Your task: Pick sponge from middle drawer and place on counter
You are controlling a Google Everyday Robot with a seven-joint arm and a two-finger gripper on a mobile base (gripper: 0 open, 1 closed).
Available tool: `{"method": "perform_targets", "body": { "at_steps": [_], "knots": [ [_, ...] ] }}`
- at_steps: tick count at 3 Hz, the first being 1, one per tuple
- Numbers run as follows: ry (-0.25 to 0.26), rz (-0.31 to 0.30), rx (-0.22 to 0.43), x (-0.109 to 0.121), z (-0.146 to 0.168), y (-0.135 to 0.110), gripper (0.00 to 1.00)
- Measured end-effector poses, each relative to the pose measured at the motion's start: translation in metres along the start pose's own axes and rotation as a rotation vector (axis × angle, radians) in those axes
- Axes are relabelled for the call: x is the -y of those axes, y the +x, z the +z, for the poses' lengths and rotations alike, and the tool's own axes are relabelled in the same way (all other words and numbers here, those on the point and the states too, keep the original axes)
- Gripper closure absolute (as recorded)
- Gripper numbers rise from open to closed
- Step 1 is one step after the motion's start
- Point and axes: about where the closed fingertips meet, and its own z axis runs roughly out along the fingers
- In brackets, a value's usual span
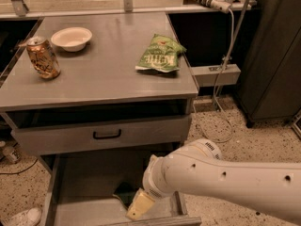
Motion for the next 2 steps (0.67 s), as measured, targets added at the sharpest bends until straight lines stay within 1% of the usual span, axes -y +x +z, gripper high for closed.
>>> {"method": "perform_targets", "body": {
  "at_steps": [1, 2],
  "knots": [
    [-0.009, 0.028, 0.028, -0.004, 0.036, -0.003, 0.0],
    [-0.02, 0.059, 0.066, -0.001, 0.069, -0.014, 0.0]
  ]
}}
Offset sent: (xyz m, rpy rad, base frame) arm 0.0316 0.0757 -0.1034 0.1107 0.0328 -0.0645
